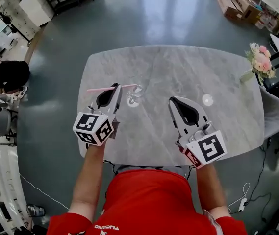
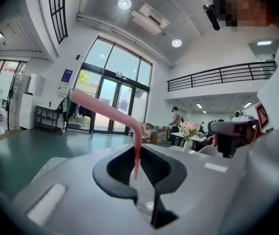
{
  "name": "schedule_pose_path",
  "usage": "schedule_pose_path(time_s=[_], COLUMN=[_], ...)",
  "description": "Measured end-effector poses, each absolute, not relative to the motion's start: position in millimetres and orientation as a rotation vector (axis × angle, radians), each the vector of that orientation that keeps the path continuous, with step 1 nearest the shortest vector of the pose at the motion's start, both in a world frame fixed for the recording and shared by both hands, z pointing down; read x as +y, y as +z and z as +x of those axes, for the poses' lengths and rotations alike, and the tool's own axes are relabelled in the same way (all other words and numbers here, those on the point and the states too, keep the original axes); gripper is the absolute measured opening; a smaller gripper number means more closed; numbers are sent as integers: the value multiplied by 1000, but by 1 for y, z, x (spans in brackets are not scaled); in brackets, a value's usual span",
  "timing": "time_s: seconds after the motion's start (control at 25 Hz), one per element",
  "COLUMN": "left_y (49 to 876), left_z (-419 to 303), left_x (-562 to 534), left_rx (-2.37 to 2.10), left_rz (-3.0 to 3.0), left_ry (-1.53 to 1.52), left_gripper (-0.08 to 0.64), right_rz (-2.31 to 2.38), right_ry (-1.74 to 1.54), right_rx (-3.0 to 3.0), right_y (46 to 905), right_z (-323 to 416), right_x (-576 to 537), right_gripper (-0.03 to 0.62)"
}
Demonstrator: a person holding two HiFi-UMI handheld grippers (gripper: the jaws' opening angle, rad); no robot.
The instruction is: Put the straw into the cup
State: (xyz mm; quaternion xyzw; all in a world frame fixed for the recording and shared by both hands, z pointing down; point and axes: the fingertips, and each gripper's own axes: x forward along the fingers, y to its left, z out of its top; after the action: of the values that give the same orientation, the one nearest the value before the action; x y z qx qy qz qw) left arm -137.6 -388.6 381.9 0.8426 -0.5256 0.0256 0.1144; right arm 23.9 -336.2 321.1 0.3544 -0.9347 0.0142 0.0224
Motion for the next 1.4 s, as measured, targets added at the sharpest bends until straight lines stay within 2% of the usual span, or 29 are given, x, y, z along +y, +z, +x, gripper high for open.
schedule_pose_path(time_s=[0.72, 1.28, 1.4], left_y=[489, 514, 518], left_z=[-121, -120, -123], left_x=[-441, -443, -439], left_rx=[-1410, -1345, -1348], left_rz=[2380, 2340, 2322], left_ry=[237, 275, 286], left_gripper=[37, 39, 64], right_rz=[1181, 1218, 1216], right_ry=[84, 120, 124], right_rx=[-2788, -2750, -2751], right_y=[346, 353, 354], right_z=[21, 20, 22], right_x=[-354, -351, -349], right_gripper=[2, 2, 2])
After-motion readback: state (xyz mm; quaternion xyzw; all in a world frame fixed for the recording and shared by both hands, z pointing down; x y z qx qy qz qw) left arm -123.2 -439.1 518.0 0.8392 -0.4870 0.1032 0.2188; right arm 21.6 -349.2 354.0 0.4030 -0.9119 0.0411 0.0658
